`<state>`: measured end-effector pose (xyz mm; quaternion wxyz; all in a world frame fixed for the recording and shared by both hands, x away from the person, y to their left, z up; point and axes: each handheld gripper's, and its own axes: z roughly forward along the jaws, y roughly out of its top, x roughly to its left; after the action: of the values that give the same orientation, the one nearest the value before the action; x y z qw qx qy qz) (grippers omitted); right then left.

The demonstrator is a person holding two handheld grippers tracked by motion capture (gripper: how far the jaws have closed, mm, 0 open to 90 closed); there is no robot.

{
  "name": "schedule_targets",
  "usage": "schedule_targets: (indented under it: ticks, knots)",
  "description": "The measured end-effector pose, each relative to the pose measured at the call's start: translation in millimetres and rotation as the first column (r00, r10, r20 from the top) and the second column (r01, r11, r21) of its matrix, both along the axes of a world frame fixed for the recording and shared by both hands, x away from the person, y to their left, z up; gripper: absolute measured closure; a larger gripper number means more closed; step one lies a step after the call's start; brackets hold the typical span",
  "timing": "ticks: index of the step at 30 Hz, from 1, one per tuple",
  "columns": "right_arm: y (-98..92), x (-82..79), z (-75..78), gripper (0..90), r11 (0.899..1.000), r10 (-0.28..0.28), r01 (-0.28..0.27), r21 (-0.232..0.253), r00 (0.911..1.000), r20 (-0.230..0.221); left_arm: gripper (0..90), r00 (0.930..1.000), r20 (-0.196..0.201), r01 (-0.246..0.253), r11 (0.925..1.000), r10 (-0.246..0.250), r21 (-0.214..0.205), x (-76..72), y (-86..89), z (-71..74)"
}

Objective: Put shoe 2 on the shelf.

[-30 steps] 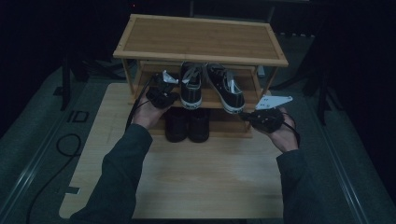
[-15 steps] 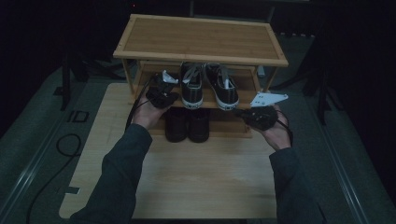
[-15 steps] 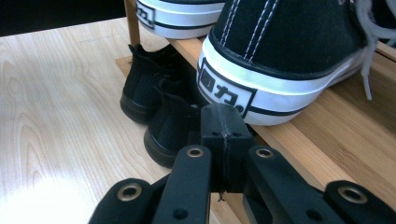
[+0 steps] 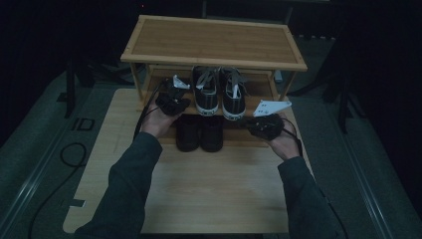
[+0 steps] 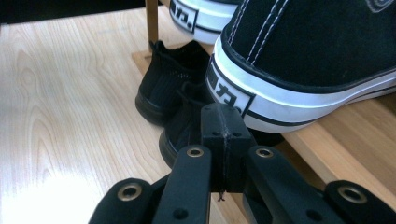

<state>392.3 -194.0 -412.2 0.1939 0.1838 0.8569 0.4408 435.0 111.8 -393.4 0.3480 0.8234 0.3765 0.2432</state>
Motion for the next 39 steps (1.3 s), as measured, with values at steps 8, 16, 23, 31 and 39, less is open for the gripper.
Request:
schedule_targets:
  ticks: [8, 16, 23, 31, 39]
  knots:
    - [1.2, 2.0, 0.6, 90.0, 1.000, -0.021, 0.021, 0.007, 0.9997, 0.012, 90.0, 1.0000, 0.001, 0.000, 1.0000, 0.000, 0.002, -0.1, -0.4, 0.1]
    - [17.6, 4.1, 3.7, 90.0, 1.000, -0.004, 0.005, -0.025, 0.9996, 0.027, 90.0, 1.0000, 0.003, -0.003, 1.0000, 0.003, 0.004, -0.4, -0.6, -0.1]
    - [16.0, 5.5, 1.2, 90.0, 0.998, -0.030, 0.032, -0.047, 0.9992, 0.027, 90.0, 1.0000, 0.002, -0.004, 1.0000, 0.004, 0.001, -0.1, -0.8, -0.1]
    - [11.9, 4.6, 0.9, 90.0, 0.999, -0.042, 0.043, -0.023, 0.9987, 0.030, 90.0, 1.0000, 0.006, 0.004, 0.9999, -0.004, 0.012, 0.0, -1.0, 0.5]
    - [6.5, 4.9, 4.2, 90.0, 0.998, -0.061, 0.061, 0.000, 0.9976, 0.035, 90.0, 0.9999, 0.001, -0.012, 0.9987, 0.012, 0.049, -1.2, 4.3, 2.8]
